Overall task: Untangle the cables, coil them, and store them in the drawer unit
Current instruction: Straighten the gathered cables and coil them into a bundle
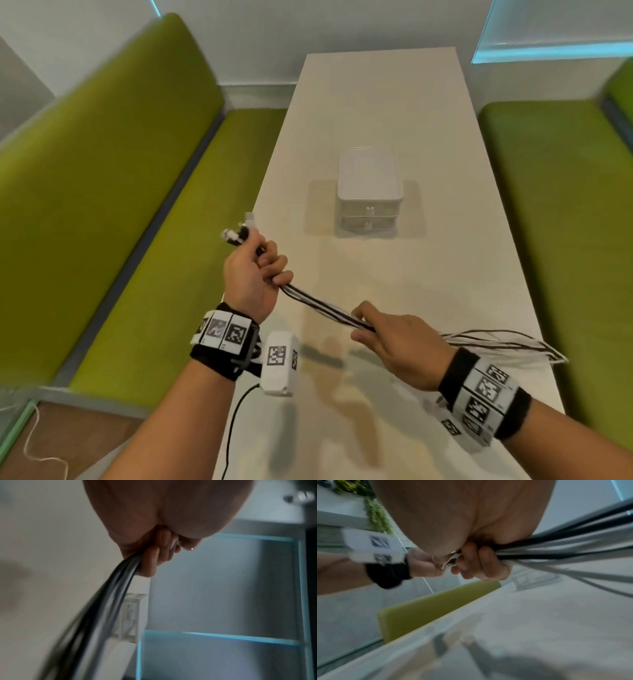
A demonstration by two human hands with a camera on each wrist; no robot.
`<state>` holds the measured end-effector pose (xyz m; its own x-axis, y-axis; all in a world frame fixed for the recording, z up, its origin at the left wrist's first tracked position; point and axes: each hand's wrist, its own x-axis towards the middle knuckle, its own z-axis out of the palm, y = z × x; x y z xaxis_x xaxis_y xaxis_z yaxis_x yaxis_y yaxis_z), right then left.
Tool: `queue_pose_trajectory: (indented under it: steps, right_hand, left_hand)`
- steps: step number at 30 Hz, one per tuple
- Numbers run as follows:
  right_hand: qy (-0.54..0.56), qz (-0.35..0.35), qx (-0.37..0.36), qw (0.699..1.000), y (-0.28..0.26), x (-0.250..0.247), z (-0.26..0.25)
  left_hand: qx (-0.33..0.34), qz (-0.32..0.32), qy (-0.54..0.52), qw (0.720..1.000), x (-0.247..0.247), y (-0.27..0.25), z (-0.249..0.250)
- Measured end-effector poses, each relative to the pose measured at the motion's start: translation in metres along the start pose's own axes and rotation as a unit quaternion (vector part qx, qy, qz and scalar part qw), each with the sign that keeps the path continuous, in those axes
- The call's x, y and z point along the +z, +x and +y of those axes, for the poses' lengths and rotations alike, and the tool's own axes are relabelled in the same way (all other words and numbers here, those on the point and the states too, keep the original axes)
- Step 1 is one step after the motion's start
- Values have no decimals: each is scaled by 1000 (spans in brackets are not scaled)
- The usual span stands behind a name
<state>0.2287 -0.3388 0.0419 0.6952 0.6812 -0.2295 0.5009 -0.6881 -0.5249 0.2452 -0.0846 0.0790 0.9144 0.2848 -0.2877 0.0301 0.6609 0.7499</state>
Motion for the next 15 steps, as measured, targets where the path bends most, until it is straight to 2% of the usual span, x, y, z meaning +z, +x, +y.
queue_pose_trajectory:
  steps: [4, 8, 11, 15]
  right_hand:
    - [-67, -1, -58, 996, -22, -24, -22]
    - [-13, 46, -114, 992, -26, -74, -41]
    - [41, 136, -92, 986, -16, -104, -35]
    - [76, 197, -53, 976, 5, -111, -29]
  left_hand:
    - [4, -41, 144, 989, 4, 15, -18]
    - [-84, -109, 171, 976, 20, -1, -39]
    - [-162, -172, 150, 960, 29, -19, -44]
    - [-171, -270, 266, 909, 39, -46, -50]
